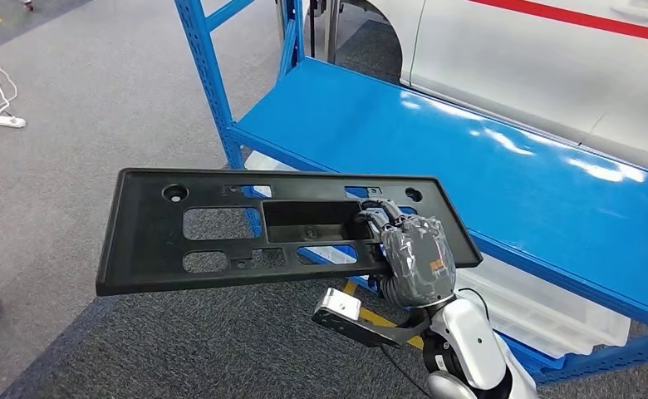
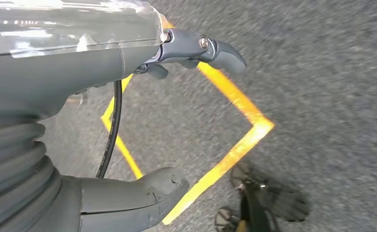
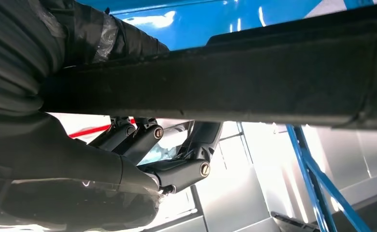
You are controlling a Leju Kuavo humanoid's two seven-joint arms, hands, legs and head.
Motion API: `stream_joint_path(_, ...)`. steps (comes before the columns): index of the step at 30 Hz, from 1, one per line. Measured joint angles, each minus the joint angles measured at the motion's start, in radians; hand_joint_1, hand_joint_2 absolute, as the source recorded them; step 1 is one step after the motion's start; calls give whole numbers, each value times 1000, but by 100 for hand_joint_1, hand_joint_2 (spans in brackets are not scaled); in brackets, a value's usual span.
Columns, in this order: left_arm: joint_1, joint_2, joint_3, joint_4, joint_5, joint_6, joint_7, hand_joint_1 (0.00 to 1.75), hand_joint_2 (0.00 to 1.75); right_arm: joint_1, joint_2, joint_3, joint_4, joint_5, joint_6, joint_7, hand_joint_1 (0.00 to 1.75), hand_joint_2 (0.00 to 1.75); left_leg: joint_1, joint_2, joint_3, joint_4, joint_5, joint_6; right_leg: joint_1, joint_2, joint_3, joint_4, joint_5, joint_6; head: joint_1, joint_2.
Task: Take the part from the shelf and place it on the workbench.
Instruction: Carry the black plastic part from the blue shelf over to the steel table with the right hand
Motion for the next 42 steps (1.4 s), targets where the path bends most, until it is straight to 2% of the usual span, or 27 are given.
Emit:
stream_joint_path(1,-4,6,3,13,-11,4,-3,0,175,2,3,0,-1,0,-2,1,175,175,-2,30,-15,30,-20,-5,-3,-14,3,-8,4,-4,-2,0)
stream_joint_path(3,-13,17,6,35,-26,10,-7,0,175,9,6,0,-1,1,-5,3,175,175,2,91,-68,144,-83,-14,-2,-45,4,-12,7,-9,-5,0)
stream_joint_path(5,-21,25,6,52,-32,12,-10,0,175,16,6,0,-1,2,-5,5,175,175,7,109,-116,243,-118,-23,0,-76,1,-8,5,-8,-5,0)
stream_joint_path(6,-23,28,6,58,-35,14,-11,0,175,18,6,0,0,3,-6,5,175,175,9,113,-115,247,-110,-26,0,-91,0,-6,3,-7,-5,0)
stream_joint_path(7,-23,31,7,65,-39,17,-12,0,175,20,7,0,0,4,-6,6,175,175,11,118,-93,209,-84,-28,0,-104,0,-3,1,-5,-5,0)
stream_joint_path(8,-24,33,7,71,-44,21,-14,0,175,20,7,0,0,6,-6,8,175,175,11,130,-54,141,-50,-27,0,-116,1,-1,-2,-2,-5,0)
stream_joint_path(10,-29,40,7,86,-56,32,-18,0,175,23,7,0,-3,14,-7,10,175,175,6,169,15,16,-8,-16,3,-137,5,1,-6,6,-5,0)
stream_joint_path(12,-35,46,7,104,-67,40,-23,0,175,27,8,0,-7,20,-8,10,175,175,-1,182,28,-19,-2,-3,7,-154,7,1,-7,16,-5,0)
stream_joint_path(14,-37,50,8,120,-74,46,-27,0,175,30,10,0,-10,24,-8,13,175,175,0,162,24,-25,5,9,7,-164,11,0,-9,29,-5,0)
stream_joint_path(16,-39,52,9,135,-79,49,-30,0,175,34,11,0,-14,27,-10,16,175,175,5,142,27,-35,13,23,3,-123,3,30,-39,38,-4,0)
stream_joint_path(18,-44,53,9,145,-80,51,-31,0,175,41,11,1,-17,30,-13,17,175,175,6,120,26,-39,20,33,-1,-65,-43,138,-106,39,-3,0)
stream_joint_path(20,-48,55,9,153,-81,51,-31,0,175,50,11,1,-16,31,-13,18,175,175,3,93,21,-36,22,37,-1,-46,-99,257,-154,38,-3,0)
stream_joint_path(21,-49,56,9,157,-81,51,-31,0,175,54,11,1,-16,31,-13,18,175,175,2,78,19,-34,23,37,0,-44,-108,275,-149,37,-3,0)
stream_joint_path(22,-49,57,10,159,-81,51,-31,0,175,56,11,1,-16,31,-13,18,175,175,2,62,19,-31,22,37,0,-41,-98,253,-124,35,-3,0)
stream_joint_path(23,-49,57,11,162,-81,51,-31,0,175,56,11,1,-16,31,-13,18,175,175,1,47,18,-26,22,35,-1,-33,-71,196,-85,33,-3,0)
stream_joint_path(25,-51,58,11,168,-83,52,-32,0,175,58,11,1,-17,32,-13,18,175,175,2,19,13,-15,19,29,-3,17,-13,71,-31,26,-3,0)
stream_joint_path(27,-53,59,11,173,-89,57,-34,0,175,61,10,1,-20,34,-14,18,175,175,5,-6,1,-9,21,17,-2,49,7,19,-23,24,-3,0)
stream_joint_path(29,-53,62,11,181,-101,68,-37,0,175,66,10,1,-27,41,-16,21,175,175,9,-26,-8,-10,26,3,0,29,7,13,-20,21,-4,0)
stream_joint_path(30,-53,63,11,187,-111,77,-40,0,175,72,10,0,-34,47,-20,24,175,175,8,-11,-12,-5,22,-2,-1,15,10,8,-18,16,-4,0)
stream_joint_path(31,-54,64,11,195,-126,87,-43,0,175,86,8,-1,-45,55,-27,28,175,175,6,16,-22,14,9,-6,-4,0,14,2,-15,11,-5,0)
stream_joint_path(33,-59,64,5,211,-165,112,-50,0,175,146,-12,-15,-84,74,-60,41,175,175,4,85,-65,110,-49,-13,-3,-36,20,-5,-15,3,-7,0)
stream_joint_path(35,-64,59,-9,229,-206,139,-58,0,175,249,-54,-49,-139,92,-115,58,175,175,7,110,-123,236,-107,-19,0,-77,23,-5,-20,3,-8,0)
stream_joint_path(36,-64,56,-15,239,-223,153,-62,0,175,304,-79,-70,-168,100,-145,68,175,175,8,114,-136,268,-114,-20,0,-96,24,-4,-23,4,-8,0)
stream_joint_path(37,-63,52,-21,248,-236,164,-67,0,175,357,-104,-92,-196,105,-173,80,175,175,10,118,-128,262,-103,-21,0,-112,25,-3,-27,6,-8,0)
stream_joint_path(38,-62,49,-25,257,-245,174,-70,0,175,403,-128,-113,-223,110,-197,93,175,175,11,124,-99,216,-76,-20,0,-126,28,-3,-30,9,-8,0)
stream_joint_path(40,-64,45,-32,274,-259,190,-73,0,175,476,-168,-142,-273,119,-228,120,175,175,6,160,-17,75,-24,-11,2,-144,38,-2,-38,16,-8,0)
stream_joint_path(42,-70,44,-39,289,-267,200,-74,0,175,526,-197,-155,-313,127,-237,138,175,175,-4,188,24,0,-11,4,5,-156,44,-2,-42,27,-8,0)
